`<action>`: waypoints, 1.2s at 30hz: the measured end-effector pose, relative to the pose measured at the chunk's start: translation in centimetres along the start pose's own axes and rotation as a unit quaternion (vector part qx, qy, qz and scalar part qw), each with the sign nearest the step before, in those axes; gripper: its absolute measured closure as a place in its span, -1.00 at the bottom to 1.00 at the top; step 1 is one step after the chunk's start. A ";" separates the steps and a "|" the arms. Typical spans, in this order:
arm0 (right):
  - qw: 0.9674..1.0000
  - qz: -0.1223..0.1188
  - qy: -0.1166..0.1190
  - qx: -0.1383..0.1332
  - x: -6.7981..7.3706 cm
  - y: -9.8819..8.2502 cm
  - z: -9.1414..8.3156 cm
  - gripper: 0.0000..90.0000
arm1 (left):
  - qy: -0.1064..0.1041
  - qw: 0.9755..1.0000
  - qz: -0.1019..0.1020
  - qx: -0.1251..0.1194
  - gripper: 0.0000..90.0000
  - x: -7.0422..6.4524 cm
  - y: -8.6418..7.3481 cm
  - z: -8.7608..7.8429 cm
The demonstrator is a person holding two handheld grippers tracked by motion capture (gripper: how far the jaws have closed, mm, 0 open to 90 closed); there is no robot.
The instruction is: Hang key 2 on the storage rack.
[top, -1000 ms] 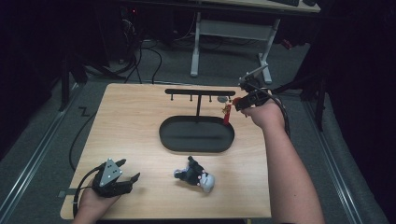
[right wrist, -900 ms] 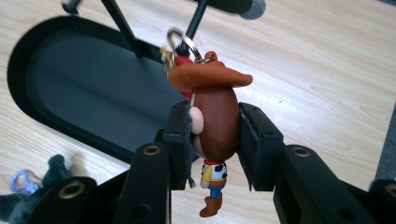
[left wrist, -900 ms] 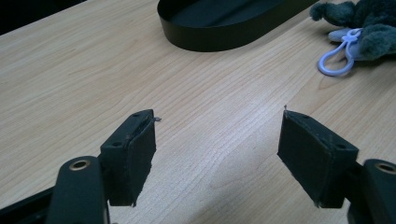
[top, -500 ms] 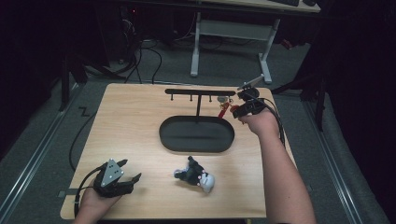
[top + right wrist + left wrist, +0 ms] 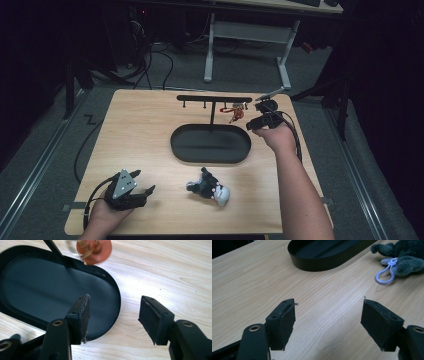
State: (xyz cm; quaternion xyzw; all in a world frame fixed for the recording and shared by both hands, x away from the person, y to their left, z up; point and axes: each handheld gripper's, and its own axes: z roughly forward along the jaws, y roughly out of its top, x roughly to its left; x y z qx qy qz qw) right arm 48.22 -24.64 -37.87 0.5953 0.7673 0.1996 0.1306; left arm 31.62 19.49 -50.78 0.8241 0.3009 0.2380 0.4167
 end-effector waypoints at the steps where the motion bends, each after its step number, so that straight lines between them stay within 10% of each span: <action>1: 1.000 0.002 0.001 -0.004 -0.1 -0.4 -0.4 -0.07 | -0.002 1.000 0.000 -0.001 -0.38 0.0 0.1 0.1; 23: 0.997 0.011 -0.006 -0.071 -1.4 -12.2 0.0 -0.14 | -0.057 0.998 -0.030 -0.010 -0.35 -0.9 2.6 2.8; 36: 0.987 0.001 0.024 -0.162 -0.2 -21.2 2.0 -0.16 | -0.072 0.997 -0.034 0.016 -0.05 -1.8 3.1 4.3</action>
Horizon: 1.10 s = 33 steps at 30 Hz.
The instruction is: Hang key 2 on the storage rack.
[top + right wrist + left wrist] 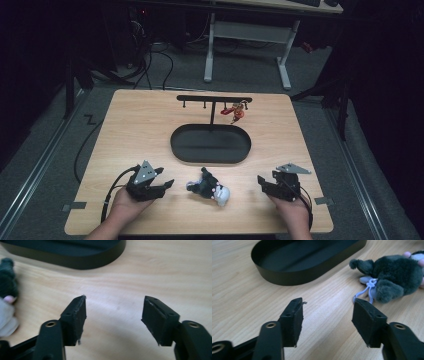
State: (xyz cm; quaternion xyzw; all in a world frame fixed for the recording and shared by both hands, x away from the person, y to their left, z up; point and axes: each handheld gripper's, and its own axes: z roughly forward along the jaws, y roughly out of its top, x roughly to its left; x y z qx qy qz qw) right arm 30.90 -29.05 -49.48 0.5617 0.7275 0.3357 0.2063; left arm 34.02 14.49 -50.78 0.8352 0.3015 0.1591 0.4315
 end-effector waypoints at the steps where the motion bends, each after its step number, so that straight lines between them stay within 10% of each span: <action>1: 1.000 0.009 0.008 -0.002 0.1 -0.6 -0.1 -0.15 | -0.002 1.000 -0.001 0.003 -0.01 -0.1 0.0 0.1; 7: 0.999 0.003 0.021 -0.044 0.9 -4.1 -1.5 0.03 | 0.016 1.000 0.001 0.013 0.56 -1.6 0.3 1.2; 13: 0.998 0.020 0.035 -0.056 0.3 -3.5 -1.6 0.32 | 0.033 0.999 0.008 0.028 0.98 -4.0 0.6 2.3; 33: 0.996 0.005 0.058 -0.063 0.8 -4.2 -2.2 0.29 | -0.008 0.997 0.051 0.055 1.00 -10.7 6.0 9.8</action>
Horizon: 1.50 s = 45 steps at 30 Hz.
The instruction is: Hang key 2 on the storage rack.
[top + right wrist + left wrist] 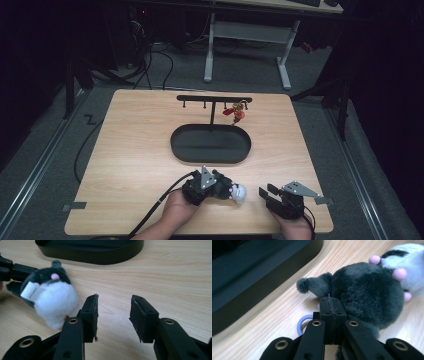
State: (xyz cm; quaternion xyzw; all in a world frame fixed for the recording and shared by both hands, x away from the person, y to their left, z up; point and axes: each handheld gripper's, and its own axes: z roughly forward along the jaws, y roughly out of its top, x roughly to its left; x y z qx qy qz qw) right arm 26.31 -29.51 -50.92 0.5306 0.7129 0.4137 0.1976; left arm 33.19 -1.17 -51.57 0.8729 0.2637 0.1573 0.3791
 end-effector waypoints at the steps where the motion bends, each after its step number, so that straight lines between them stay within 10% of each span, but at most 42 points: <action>1: 1.000 0.004 0.000 -0.001 -0.2 0.0 0.0 0.29 | -0.001 1.000 0.001 -0.001 1.00 -0.1 0.2 0.1; 13: 1.000 0.014 -0.016 -0.003 -0.5 -0.2 -0.3 0.29 | -0.007 0.999 -0.015 -0.035 0.98 0.4 0.5 -1.0; 17: 1.000 0.016 -0.020 0.000 -0.7 -0.3 -0.3 0.29 | -0.049 0.997 0.013 -0.054 0.97 -2.4 -1.2 -4.4; 21: 1.000 0.018 -0.023 0.000 -0.6 -0.3 -0.5 0.29 | -0.062 0.997 0.020 -0.049 0.98 -3.6 -1.6 -4.2; 30: 0.999 0.023 -0.028 0.003 -0.8 -0.6 -0.5 0.29 | -0.035 0.999 0.015 -0.018 0.98 -2.3 1.8 0.9; 45: 0.999 0.024 -0.038 0.009 -0.9 -0.8 -0.5 0.29 | -0.003 0.999 -0.009 -0.035 0.58 1.5 -1.6 -3.3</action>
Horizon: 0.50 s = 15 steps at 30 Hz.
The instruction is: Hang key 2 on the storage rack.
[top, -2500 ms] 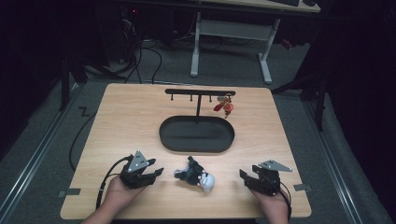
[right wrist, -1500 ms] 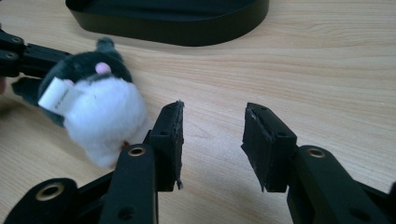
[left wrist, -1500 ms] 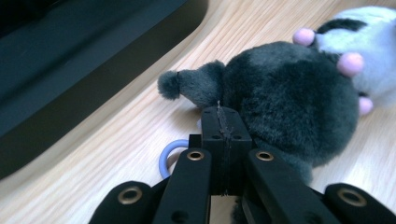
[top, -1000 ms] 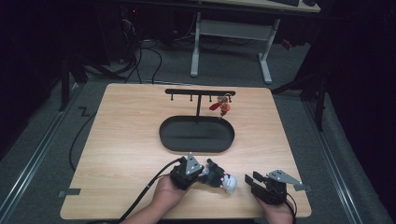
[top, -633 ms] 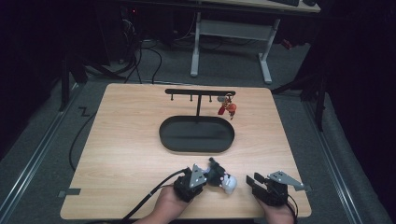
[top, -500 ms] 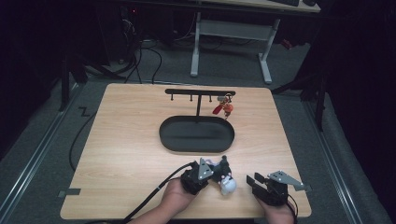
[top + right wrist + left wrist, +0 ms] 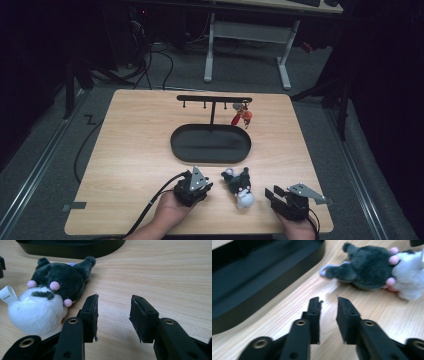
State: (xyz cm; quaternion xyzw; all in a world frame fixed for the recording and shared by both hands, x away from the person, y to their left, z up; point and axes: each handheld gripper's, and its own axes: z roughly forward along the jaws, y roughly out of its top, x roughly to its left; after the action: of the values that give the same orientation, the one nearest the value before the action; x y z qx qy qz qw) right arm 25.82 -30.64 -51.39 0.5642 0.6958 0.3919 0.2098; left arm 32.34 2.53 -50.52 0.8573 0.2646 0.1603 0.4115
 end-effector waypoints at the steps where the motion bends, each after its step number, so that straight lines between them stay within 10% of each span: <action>1: 1.000 -0.005 0.000 -0.001 0.0 0.0 0.0 0.29 | 0.004 1.000 -0.003 -0.001 0.54 0.5 -0.3 -0.3; 15: 1.000 -0.018 -0.023 0.007 0.4 0.0 0.2 0.13 | 0.079 0.995 -0.062 -0.003 -0.18 10.1 -4.6 -6.8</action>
State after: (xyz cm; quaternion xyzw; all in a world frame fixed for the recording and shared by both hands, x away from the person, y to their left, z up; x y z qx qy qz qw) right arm 25.85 -30.22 -51.48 0.5617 0.7037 0.3700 0.2292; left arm 35.66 15.06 -49.44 0.8226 0.3481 0.2023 0.4015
